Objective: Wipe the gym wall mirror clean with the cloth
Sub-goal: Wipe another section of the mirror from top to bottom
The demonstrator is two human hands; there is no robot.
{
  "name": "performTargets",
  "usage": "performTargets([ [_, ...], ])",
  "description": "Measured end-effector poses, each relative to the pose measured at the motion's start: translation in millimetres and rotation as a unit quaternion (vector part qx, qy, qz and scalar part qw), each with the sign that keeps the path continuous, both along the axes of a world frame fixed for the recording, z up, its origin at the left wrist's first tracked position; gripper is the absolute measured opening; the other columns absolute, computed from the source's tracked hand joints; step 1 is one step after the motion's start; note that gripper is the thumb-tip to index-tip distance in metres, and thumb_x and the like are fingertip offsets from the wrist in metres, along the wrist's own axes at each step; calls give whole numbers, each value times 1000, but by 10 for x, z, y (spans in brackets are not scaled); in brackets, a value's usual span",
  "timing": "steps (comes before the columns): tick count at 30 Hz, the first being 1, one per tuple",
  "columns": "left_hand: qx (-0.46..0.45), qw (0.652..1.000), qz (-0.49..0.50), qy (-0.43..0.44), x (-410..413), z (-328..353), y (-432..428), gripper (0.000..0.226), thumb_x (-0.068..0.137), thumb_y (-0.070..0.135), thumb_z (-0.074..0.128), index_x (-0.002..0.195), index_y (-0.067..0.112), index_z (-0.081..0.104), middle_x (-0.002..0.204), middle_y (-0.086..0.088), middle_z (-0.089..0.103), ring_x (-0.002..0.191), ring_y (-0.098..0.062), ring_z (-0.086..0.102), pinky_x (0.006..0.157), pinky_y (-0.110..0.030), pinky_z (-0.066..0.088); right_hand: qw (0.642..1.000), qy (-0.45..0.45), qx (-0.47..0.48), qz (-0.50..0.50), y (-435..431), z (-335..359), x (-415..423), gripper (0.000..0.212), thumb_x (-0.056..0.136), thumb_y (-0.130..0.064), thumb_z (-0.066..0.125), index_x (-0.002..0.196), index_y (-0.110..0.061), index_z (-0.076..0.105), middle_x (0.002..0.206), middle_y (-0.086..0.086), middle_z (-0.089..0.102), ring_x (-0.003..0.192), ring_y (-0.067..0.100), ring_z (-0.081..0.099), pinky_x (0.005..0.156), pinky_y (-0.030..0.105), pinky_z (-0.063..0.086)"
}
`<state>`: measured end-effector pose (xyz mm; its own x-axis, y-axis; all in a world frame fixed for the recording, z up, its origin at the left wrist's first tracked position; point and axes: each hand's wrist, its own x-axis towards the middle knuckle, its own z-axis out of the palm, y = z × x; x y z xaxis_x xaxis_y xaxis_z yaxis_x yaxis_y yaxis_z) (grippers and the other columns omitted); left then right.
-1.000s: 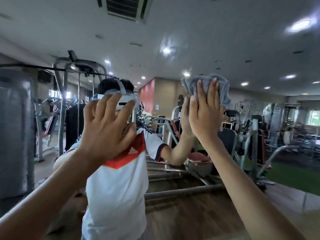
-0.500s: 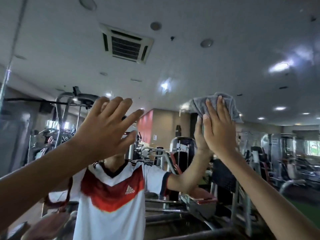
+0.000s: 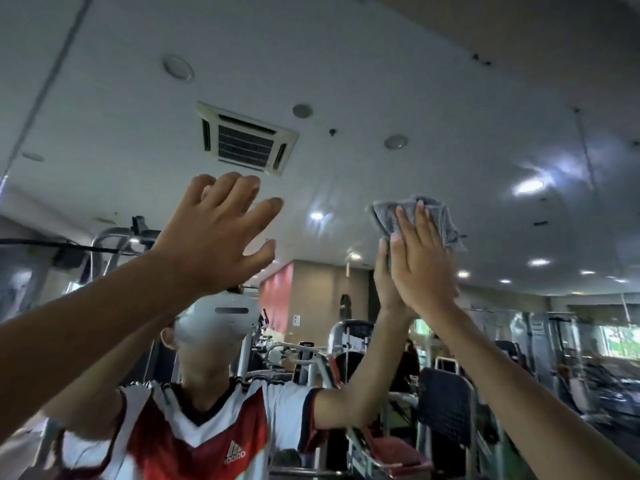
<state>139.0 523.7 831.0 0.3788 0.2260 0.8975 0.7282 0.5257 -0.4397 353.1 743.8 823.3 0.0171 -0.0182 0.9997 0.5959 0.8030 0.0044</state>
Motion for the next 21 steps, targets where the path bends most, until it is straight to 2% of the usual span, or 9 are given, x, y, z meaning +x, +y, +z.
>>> performTargets([
  [3, -1, 1000, 1, -13, 22, 155, 15, 61, 86, 53, 37, 128, 13, 59, 121, -19, 56, 110, -36, 52, 93, -49, 34, 999, -3, 37, -29, -164, 129, -224, 58, 102, -42, 14, 154, -22, 29, 163, -1, 16, 152, 16, 13, 121, 36, 7],
  [6, -7, 1000, 6, -10, -40, 226, -12, 60, 87, 55, 37, 129, 17, 59, 125, -17, 56, 112, -35, 53, 94, -48, 34, 990, -79, 109, -43, -122, -146, -208, 50, 107, -37, 20, 154, -23, 30, 164, 2, 18, 153, 18, 14, 120, 36, 9],
  [8, -8, 1000, 8, 4, -87, 253, -59, 59, 87, 54, 38, 128, 18, 59, 125, -14, 57, 112, -34, 53, 92, -47, 35, 977, -135, 150, -64, -24, -351, -90, 51, 105, -33, 31, 155, -22, 32, 165, 1, 19, 153, 15, 15, 123, 28, 5],
  [10, -15, 1000, 8, 17, -119, 264, -96, 57, 87, 53, 38, 127, 18, 60, 124, -12, 58, 110, -33, 54, 91, -47, 35, 967, -169, 178, -64, 84, -451, 62, 52, 103, -33, 34, 154, -22, 33, 165, -1, 21, 152, 12, 18, 122, 22, 3],
  [12, -21, 1000, 8, 18, -141, 277, -126, 57, 88, 54, 39, 128, 19, 60, 123, -10, 58, 110, -32, 54, 92, -46, 34, 973, -156, 163, -41, 181, -338, 182, 51, 106, -38, 25, 153, -20, 37, 163, 2, 26, 151, 13, 20, 123, 27, 8],
  [15, -24, 1000, -7, 5, -161, 273, -114, 56, 88, 53, 40, 130, 22, 60, 126, -9, 58, 115, -30, 52, 95, -44, 30, 993, -75, 86, -7, 222, 233, 198, 55, 105, -42, 19, 152, -18, 38, 162, 5, 27, 152, 19, 20, 121, 48, 23],
  [17, -26, 1000, -12, 1, -176, 255, -95, 55, 89, 52, 39, 131, 23, 60, 130, -9, 58, 120, -29, 50, 99, -45, 29, 999, -28, 34, -13, 180, 702, 19, 61, 101, -45, 16, 154, -21, 34, 163, 4, 25, 152, 19, 20, 122, 49, 22],
  [19, -25, 1000, -10, -6, -197, 240, -89, 56, 90, 52, 38, 133, 24, 59, 136, -10, 57, 126, -30, 49, 104, -46, 27, 999, 7, 31, -13, 46, 996, -208, 60, 101, -49, 11, 156, -28, 27, 165, 0, 22, 152, 15, 17, 123, 46, 20],
  [21, -15, 999, -12, -26, -211, 241, -102, 57, 90, 53, 37, 136, 26, 57, 142, -12, 54, 133, -31, 45, 109, -47, 23, 998, -23, 51, -7, -83, 1093, -392, 57, 104, -49, 11, 157, -30, 22, 166, -1, 18, 153, 15, 13, 122, 50, 20],
])
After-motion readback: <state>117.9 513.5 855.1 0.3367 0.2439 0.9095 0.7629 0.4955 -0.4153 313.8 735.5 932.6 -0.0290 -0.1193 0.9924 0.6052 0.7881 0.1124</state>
